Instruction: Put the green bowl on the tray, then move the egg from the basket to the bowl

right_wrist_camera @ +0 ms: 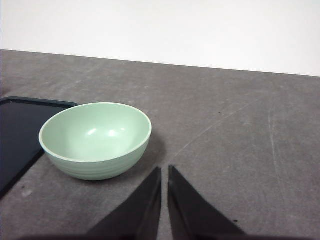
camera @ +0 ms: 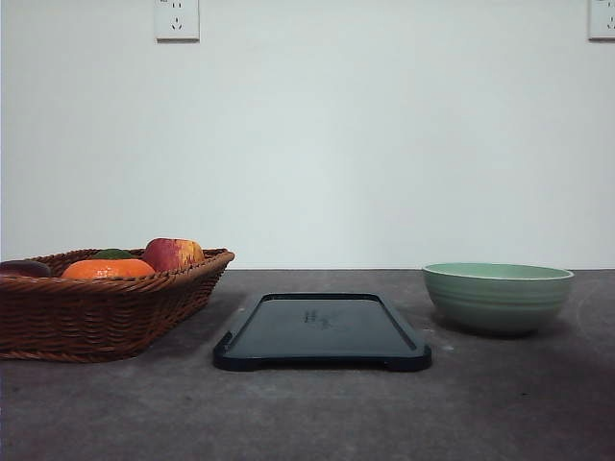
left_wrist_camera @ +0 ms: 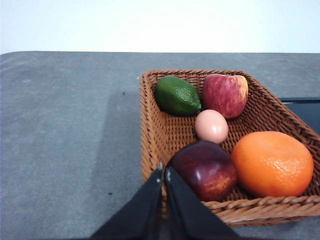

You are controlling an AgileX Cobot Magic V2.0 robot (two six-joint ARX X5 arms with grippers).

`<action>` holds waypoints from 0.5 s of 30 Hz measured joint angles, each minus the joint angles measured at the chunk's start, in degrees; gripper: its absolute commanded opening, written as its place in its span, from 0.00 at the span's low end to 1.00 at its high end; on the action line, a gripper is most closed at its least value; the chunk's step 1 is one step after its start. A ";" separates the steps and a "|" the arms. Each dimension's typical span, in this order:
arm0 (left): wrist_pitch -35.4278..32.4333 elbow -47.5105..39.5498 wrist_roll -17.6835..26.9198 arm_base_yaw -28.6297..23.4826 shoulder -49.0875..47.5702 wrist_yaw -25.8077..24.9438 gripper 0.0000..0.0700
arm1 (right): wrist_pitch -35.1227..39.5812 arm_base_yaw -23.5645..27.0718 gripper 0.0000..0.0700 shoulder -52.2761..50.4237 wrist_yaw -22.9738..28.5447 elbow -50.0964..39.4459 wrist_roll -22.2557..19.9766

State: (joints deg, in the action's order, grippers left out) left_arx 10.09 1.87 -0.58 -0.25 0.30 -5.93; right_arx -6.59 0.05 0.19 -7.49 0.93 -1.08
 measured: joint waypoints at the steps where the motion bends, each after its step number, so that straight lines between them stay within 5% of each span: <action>1: 0.00 0.00 0.00 0.00 0.00 0.00 0.00 | 0.00 0.00 0.02 0.00 0.00 0.00 0.00; 7: 0.00 0.00 -1.34 0.00 0.00 -0.02 0.00 | 0.00 0.00 0.02 0.00 0.00 0.00 0.00; 15: -0.02 0.00 -15.69 0.00 0.00 -0.02 0.00 | -0.02 -0.02 0.01 0.00 0.20 0.00 6.28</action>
State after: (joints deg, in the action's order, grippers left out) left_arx 10.07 1.87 -16.27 -0.25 0.30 -5.96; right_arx -6.61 0.03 0.19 -7.29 0.93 5.20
